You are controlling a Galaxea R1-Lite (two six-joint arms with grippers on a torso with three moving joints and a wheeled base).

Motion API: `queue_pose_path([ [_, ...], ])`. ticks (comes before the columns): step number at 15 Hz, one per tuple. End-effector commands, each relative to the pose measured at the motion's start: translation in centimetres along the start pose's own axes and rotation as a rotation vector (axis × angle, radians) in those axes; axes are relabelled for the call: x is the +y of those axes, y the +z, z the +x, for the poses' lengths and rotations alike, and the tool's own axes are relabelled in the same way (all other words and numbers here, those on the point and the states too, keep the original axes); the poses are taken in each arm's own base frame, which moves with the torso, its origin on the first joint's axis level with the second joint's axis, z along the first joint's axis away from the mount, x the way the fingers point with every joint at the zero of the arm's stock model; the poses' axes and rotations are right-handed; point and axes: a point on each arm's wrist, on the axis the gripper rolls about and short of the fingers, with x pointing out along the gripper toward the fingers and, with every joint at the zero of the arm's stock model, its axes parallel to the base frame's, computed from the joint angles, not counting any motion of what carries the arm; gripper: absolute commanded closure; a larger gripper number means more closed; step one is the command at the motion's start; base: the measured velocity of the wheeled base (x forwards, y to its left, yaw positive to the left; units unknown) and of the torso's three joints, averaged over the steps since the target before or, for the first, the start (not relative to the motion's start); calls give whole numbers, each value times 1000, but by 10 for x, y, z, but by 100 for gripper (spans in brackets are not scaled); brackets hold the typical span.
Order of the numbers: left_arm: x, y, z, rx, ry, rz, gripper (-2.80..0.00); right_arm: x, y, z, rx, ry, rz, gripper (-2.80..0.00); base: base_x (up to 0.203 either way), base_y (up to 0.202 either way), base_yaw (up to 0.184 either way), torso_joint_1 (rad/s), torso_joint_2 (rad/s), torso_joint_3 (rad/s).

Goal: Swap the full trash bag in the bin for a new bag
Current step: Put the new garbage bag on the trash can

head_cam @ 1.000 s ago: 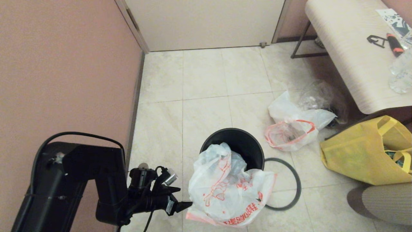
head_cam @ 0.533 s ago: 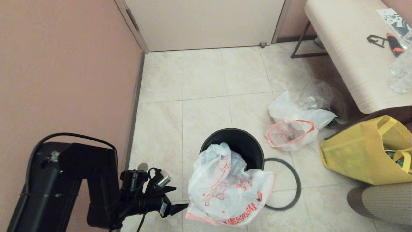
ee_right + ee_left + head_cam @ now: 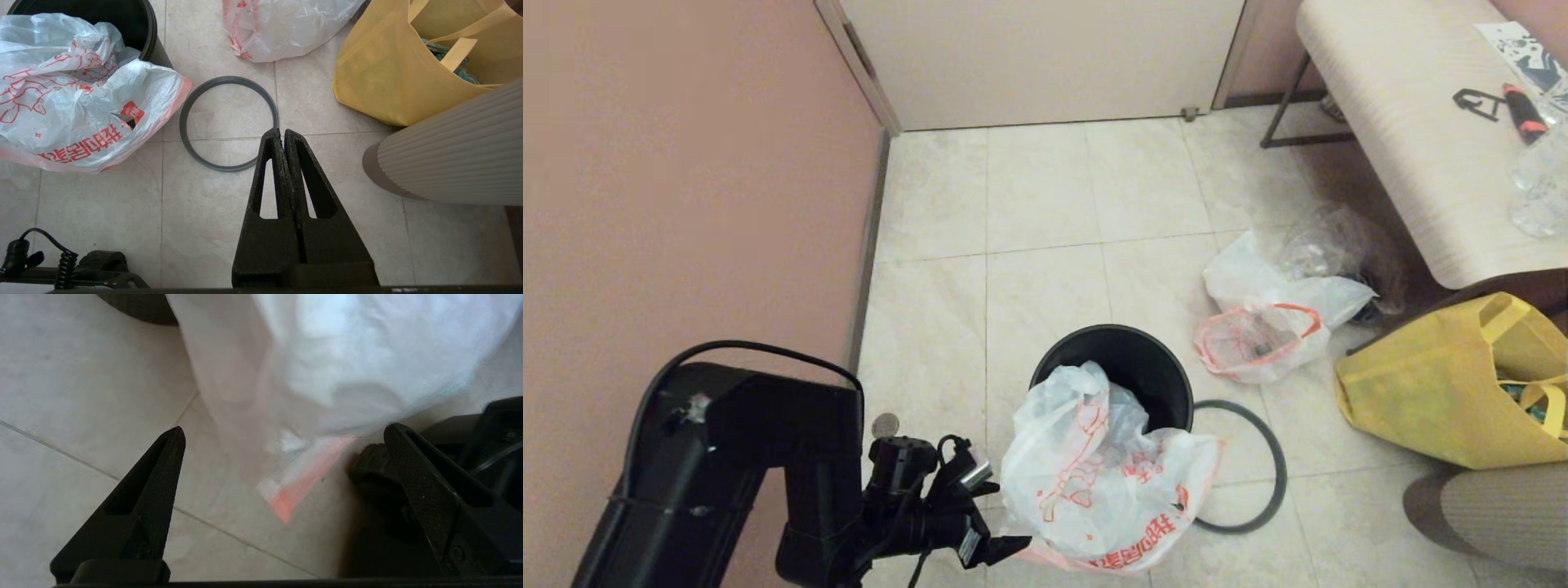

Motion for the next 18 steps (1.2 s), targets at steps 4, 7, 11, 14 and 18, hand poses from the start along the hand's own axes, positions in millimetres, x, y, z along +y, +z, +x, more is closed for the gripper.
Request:
queue_pose_path([
  [4, 12, 3, 20, -30, 25, 32, -280, 0, 0, 0, 1, 0, -1, 0, 0, 0, 0, 0, 0, 0],
  [7, 11, 7, 25, -24, 4, 39, 0, 0, 0, 0, 1, 0, -1, 0, 0, 0, 0, 0, 0, 0],
  [11, 4, 5, 25, -18, -28, 65, 0, 0, 0, 0, 1, 0, -1, 0, 0, 0, 0, 0, 0, 0],
  [14, -1, 10, 16, -24, -42, 66, 0, 0, 0, 0, 1, 0, -1, 0, 0, 0, 0, 0, 0, 0],
  [18, -14, 23, -12, -8, -85, 42, 0, 0, 0, 0, 1, 0, -1, 0, 0, 0, 0, 0, 0, 0],
])
